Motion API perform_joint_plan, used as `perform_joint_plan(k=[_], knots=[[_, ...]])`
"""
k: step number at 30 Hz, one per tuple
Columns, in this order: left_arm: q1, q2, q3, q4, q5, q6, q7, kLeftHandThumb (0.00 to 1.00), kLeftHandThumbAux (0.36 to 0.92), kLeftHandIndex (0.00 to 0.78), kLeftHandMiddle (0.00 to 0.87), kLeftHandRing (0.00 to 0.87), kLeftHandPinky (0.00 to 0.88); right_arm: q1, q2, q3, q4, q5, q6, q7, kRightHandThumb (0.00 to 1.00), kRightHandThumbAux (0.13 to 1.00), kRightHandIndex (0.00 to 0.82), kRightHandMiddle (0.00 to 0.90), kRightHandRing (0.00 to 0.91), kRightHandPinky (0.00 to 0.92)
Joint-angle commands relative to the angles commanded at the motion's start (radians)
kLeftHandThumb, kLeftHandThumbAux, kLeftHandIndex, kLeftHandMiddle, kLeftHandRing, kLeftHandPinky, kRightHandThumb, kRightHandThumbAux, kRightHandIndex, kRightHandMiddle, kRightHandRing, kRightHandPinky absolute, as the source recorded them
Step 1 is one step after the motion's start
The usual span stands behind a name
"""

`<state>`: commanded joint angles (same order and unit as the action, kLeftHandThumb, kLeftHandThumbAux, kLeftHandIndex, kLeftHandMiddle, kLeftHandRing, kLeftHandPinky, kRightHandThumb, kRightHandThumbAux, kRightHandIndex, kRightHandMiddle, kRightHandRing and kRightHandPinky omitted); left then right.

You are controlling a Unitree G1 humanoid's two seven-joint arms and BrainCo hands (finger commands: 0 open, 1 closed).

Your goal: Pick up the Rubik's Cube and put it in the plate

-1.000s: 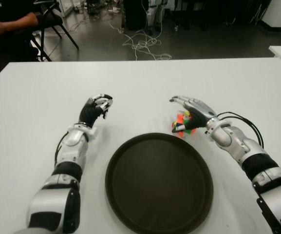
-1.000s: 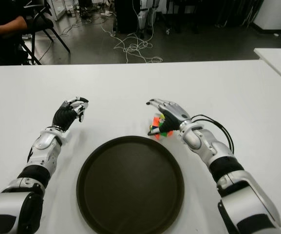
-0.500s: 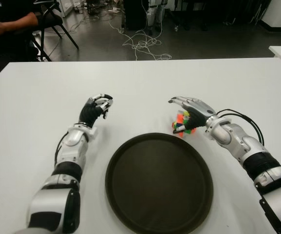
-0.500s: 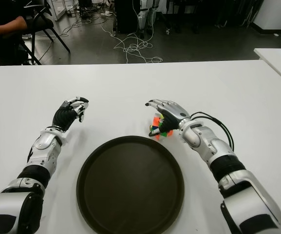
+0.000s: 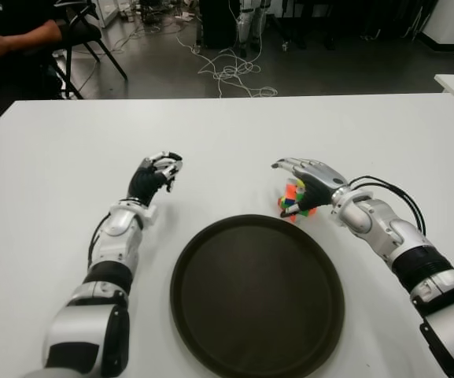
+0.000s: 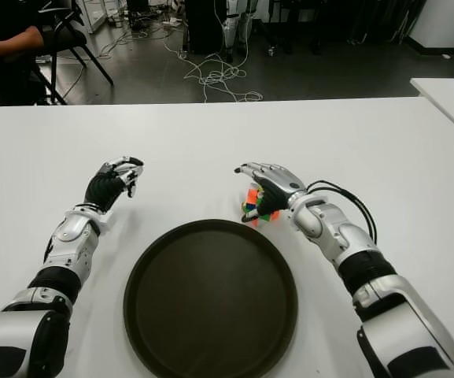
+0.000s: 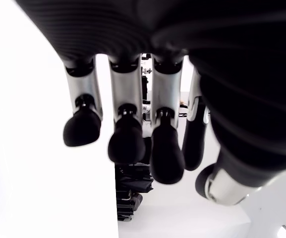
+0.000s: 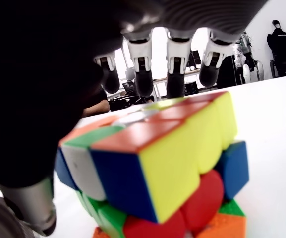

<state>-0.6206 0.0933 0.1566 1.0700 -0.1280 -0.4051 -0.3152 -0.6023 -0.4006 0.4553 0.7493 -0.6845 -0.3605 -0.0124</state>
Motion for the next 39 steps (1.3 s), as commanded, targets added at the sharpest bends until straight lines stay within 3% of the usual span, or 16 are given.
perform_joint_plan(k=[17,31,39], knots=[[-0.002,0.005,0.002,0.002,-0.001,0.004,-0.014,0.684,0.718,0.432,0.750,0.763,0.766,-0.003,0.000,-0.006,0.002,0.008,0.017,0.013,0.000,0.726,0.180,0.178,0.183,0.156],[0.000,0.006,0.000,0.001,0.002,0.001,-0.015,0.684,0.719,0.433,0.756,0.767,0.775,0.004,-0.029,-0.014,-0.026,0.014,0.025,0.044,0.000,0.744,0.202,0.226,0.251,0.259],[-0.001,0.005,0.001,0.004,0.002,0.000,-0.012,0.684,0.719,0.433,0.754,0.765,0.774,0.028,-0.057,-0.014,-0.091,0.009,0.066,0.099,0.000,0.732,0.195,0.212,0.220,0.184]])
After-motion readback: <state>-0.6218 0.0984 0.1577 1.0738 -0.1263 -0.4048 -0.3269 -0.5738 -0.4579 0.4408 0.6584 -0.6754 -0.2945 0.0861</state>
